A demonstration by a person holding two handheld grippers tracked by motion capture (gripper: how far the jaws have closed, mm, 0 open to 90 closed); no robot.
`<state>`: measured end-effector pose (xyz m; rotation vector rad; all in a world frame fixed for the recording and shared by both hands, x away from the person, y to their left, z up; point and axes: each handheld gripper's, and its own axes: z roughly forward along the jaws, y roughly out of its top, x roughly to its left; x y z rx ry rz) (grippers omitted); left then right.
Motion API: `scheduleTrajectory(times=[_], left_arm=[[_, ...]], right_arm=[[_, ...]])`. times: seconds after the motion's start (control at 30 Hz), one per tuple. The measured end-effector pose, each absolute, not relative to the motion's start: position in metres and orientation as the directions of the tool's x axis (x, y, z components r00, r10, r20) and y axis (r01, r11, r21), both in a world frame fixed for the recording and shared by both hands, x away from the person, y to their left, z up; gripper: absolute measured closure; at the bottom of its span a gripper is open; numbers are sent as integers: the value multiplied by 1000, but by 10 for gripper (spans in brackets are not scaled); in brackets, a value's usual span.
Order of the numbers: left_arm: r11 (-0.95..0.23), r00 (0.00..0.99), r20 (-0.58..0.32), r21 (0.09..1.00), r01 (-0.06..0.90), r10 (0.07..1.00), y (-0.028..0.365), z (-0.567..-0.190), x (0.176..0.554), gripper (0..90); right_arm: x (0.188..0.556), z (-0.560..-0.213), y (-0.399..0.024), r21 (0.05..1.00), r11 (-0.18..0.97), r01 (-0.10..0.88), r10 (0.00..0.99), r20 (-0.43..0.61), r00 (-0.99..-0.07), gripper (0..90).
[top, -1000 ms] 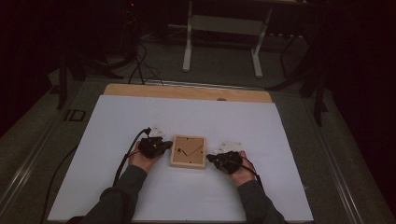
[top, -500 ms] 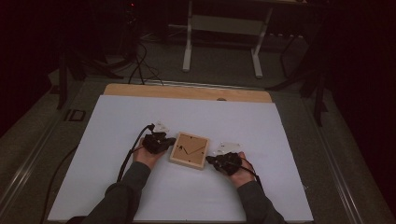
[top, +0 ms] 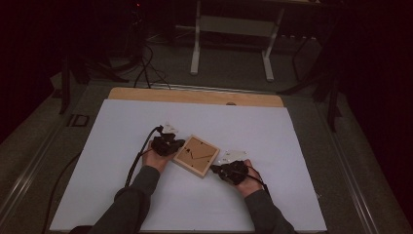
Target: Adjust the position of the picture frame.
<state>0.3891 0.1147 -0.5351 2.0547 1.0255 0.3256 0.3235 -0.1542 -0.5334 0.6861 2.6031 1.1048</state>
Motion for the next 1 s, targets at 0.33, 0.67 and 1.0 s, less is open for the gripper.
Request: scheduleTrajectory(times=[0.33, 0.67, 1.0], left_arm=[[-353, 662, -98, 783, 512, 743, 120, -518, 375, 899], [-344, 691, -101, 811, 474, 716, 127, -514, 350, 900], [-361, 712, -105, 805, 470, 695, 137, -522, 330, 900]], right_arm=[[335, -523, -169, 748, 564, 350, 568, -43, -822, 900], [356, -520, -180, 765, 513, 389, 645, -45, -763, 900], [368, -519, -176, 776, 484, 403, 677, -41, -735, 900]])
